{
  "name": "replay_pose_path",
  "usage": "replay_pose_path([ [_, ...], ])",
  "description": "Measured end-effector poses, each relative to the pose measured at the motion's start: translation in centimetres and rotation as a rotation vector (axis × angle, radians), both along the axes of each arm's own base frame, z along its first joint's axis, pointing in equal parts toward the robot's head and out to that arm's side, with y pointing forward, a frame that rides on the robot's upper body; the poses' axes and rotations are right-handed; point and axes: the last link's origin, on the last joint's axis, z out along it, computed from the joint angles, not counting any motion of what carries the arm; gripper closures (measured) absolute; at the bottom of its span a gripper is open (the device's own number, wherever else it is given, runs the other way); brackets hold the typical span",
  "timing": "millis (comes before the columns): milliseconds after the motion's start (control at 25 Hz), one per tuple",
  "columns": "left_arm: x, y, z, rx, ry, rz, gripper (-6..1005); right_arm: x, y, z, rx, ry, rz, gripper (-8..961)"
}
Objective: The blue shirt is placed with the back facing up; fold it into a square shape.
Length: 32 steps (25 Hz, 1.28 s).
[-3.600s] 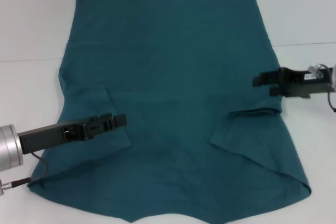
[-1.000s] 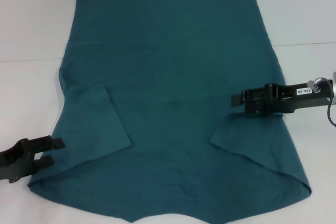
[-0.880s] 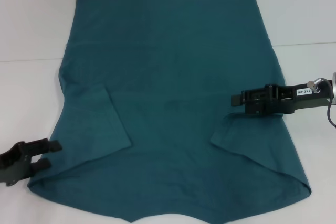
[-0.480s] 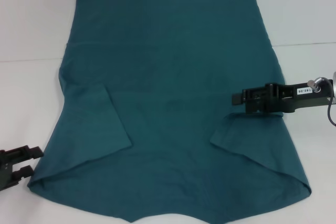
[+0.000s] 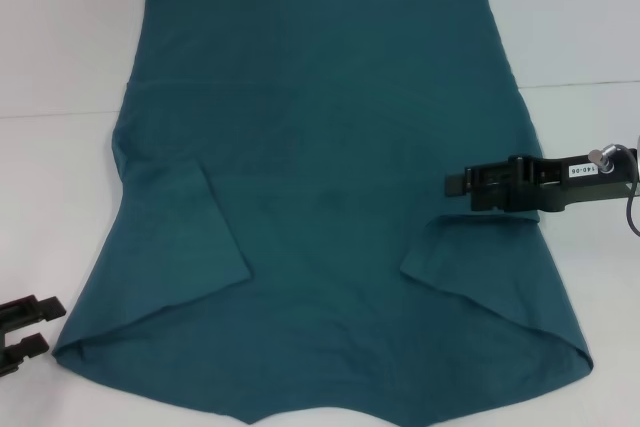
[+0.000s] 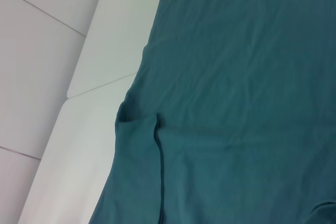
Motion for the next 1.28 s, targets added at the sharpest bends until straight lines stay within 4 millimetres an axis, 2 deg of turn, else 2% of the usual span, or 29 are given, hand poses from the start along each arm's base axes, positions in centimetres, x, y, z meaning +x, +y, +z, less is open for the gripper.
replay_pose_path([
  [1280,-0.26,0.11,-0.35,-0.008,0.034,-0.008,371,0.31,-0.22,0.04,0.002,0.004,-0.009,284],
])
